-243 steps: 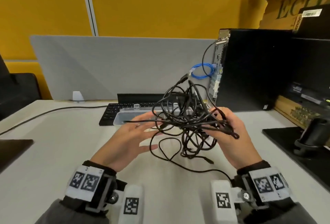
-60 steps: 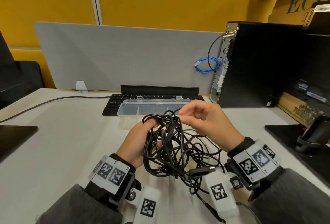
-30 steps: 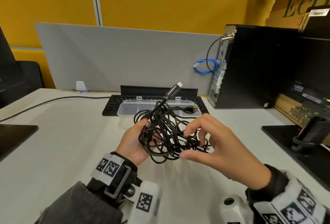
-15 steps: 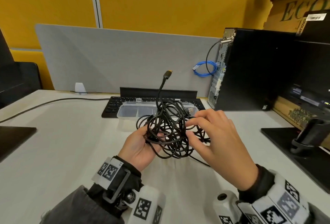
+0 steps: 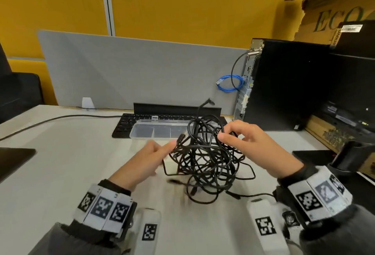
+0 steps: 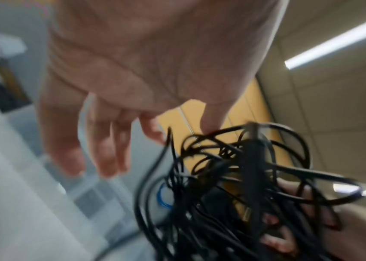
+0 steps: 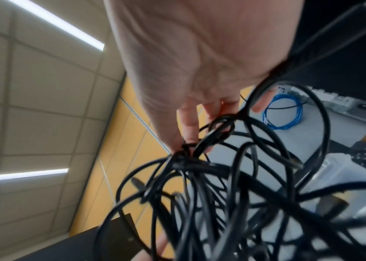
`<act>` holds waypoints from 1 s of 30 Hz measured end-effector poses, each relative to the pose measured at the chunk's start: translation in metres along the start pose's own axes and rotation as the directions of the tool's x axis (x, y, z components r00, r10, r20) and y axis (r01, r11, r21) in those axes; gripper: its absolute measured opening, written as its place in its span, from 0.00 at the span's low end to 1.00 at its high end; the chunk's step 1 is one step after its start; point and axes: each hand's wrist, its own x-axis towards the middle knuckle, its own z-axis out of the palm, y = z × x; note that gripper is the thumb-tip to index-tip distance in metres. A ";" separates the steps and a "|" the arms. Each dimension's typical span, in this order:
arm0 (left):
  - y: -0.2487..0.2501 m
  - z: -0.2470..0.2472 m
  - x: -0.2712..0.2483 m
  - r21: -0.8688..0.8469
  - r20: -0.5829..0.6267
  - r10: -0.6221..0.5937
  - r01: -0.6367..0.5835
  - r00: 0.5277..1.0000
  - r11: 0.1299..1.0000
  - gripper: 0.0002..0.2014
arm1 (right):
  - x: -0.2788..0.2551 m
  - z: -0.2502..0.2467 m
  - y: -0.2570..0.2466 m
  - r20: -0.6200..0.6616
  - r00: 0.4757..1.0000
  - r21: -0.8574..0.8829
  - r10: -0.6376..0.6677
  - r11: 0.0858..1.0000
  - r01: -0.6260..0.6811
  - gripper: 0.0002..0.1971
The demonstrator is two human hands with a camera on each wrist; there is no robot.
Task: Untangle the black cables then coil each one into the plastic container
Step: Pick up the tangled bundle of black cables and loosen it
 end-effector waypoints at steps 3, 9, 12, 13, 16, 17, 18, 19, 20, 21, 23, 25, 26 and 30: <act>0.001 -0.004 -0.003 -0.062 -0.151 0.349 -0.362 0.925 0.930 0.30 | 0.005 -0.007 0.001 0.208 0.978 -0.115 -0.026 0.992 0.051 0.09; 0.006 0.013 -0.010 0.127 0.144 0.621 -0.636 0.771 0.761 0.27 | 0.013 0.006 -0.015 0.462 0.880 -0.277 -0.108 0.925 0.259 0.04; 0.003 0.008 -0.007 0.073 0.073 0.570 -0.574 0.819 0.816 0.18 | 0.008 0.014 -0.016 0.308 0.941 -0.314 -0.143 0.918 0.242 0.00; 0.001 0.007 -0.005 0.075 0.061 0.556 -0.560 0.829 0.825 0.15 | 0.004 0.017 -0.015 0.212 0.963 -0.294 -0.168 0.928 0.227 0.02; -0.003 0.007 -0.003 0.045 0.030 0.506 -0.507 0.862 0.861 0.13 | -0.011 0.022 -0.009 -0.095 0.976 -0.209 -0.195 0.963 0.172 0.08; -0.004 0.007 -0.002 0.005 0.019 0.481 -0.481 0.877 0.877 0.14 | -0.017 0.024 -0.007 -0.150 0.970 -0.208 -0.193 0.965 0.160 0.08; -0.005 0.007 -0.001 -0.041 0.007 0.459 -0.459 0.888 0.888 0.15 | -0.021 0.025 -0.005 -0.168 0.967 -0.222 -0.189 0.963 0.150 0.08; -0.006 0.007 0.000 -0.080 -0.007 0.445 -0.444 0.896 0.893 0.16 | -0.025 0.027 -0.003 -0.153 0.972 -0.239 -0.179 0.961 0.140 0.08; -0.007 0.008 0.002 -0.104 -0.025 0.437 -0.437 0.899 0.893 0.17 | -0.027 0.030 -0.001 -0.124 0.978 -0.245 -0.166 0.960 0.131 0.08; -0.007 0.009 0.002 -0.118 -0.043 0.433 -0.435 0.900 0.892 0.16 | -0.029 0.031 0.001 -0.102 0.983 -0.237 -0.155 0.963 0.128 0.09; -0.006 0.011 0.001 -0.143 -0.070 0.428 -0.434 0.901 0.890 0.14 | -0.029 0.032 0.002 -0.096 0.983 -0.184 -0.156 0.973 0.137 0.09; -0.004 0.013 0.000 -0.172 -0.100 0.430 -0.442 0.897 0.880 0.14 | -0.028 0.031 0.001 -0.088 0.984 -0.133 -0.155 0.981 0.143 0.06; -0.003 0.014 0.000 -0.189 -0.120 0.433 -0.449 0.893 0.874 0.14 | -0.028 0.030 0.001 -0.083 0.984 -0.119 -0.158 0.982 0.148 0.06; -0.004 0.015 0.002 -0.296 -0.172 0.422 -0.455 0.890 0.840 0.15 | -0.031 0.033 0.005 -0.143 0.971 -0.081 -0.192 0.980 0.181 0.10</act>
